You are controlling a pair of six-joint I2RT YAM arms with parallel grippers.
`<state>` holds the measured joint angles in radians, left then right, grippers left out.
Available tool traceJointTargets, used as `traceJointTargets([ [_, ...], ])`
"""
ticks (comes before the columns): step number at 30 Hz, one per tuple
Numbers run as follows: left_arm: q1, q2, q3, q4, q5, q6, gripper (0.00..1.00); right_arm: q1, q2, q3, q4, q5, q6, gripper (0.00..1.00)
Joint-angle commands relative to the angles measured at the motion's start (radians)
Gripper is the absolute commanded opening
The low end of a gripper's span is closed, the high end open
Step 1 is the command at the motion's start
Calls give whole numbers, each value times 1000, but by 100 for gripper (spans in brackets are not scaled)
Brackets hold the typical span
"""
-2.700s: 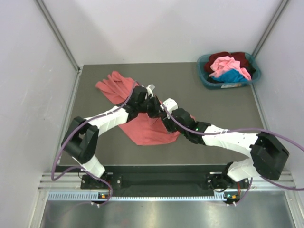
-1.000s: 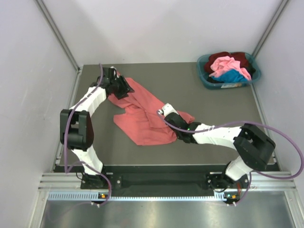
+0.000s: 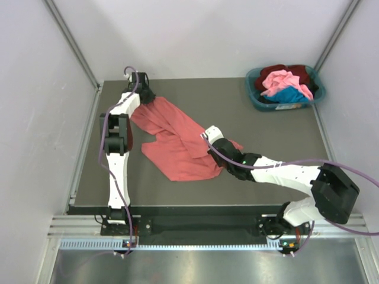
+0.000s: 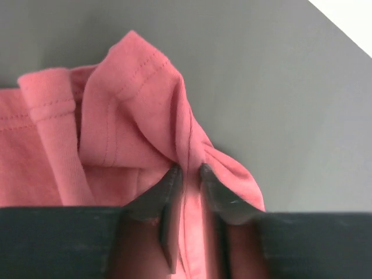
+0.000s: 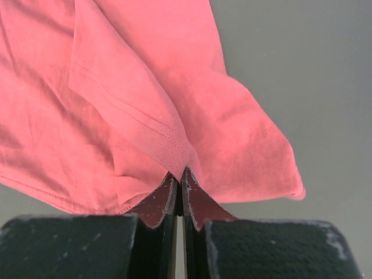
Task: Fold and stack the t-shirts
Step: Flatten the tshirt out
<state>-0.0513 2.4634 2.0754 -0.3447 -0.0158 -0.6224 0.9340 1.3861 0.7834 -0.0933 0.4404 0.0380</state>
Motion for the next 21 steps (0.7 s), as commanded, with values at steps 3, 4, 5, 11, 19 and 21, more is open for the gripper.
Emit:
traceJointTargets([
  [3, 4, -33, -18, 55, 56, -26, 1, 9, -36, 23, 3, 75, 10, 0],
  [4, 4, -50, -18, 50, 62, -30, 0, 2, -44, 33, -32, 102, 11, 0],
  [5, 4, -67, -17, 46, 76, -34, 0, -27, -61, 43, -52, 141, 13, 0],
  [11, -10, -294, -98, -83, 82, -69, 0, -158, -160, 236, -363, 158, 111, 0],
  [19, -27, -773, -856, 32, 240, -181, 0, -152, -246, 243, -652, 41, 270, 0],
  [21, -28, -899, -1012, 108, 267, -230, 0, -144, -291, 190, -664, 2, 299, 0],
])
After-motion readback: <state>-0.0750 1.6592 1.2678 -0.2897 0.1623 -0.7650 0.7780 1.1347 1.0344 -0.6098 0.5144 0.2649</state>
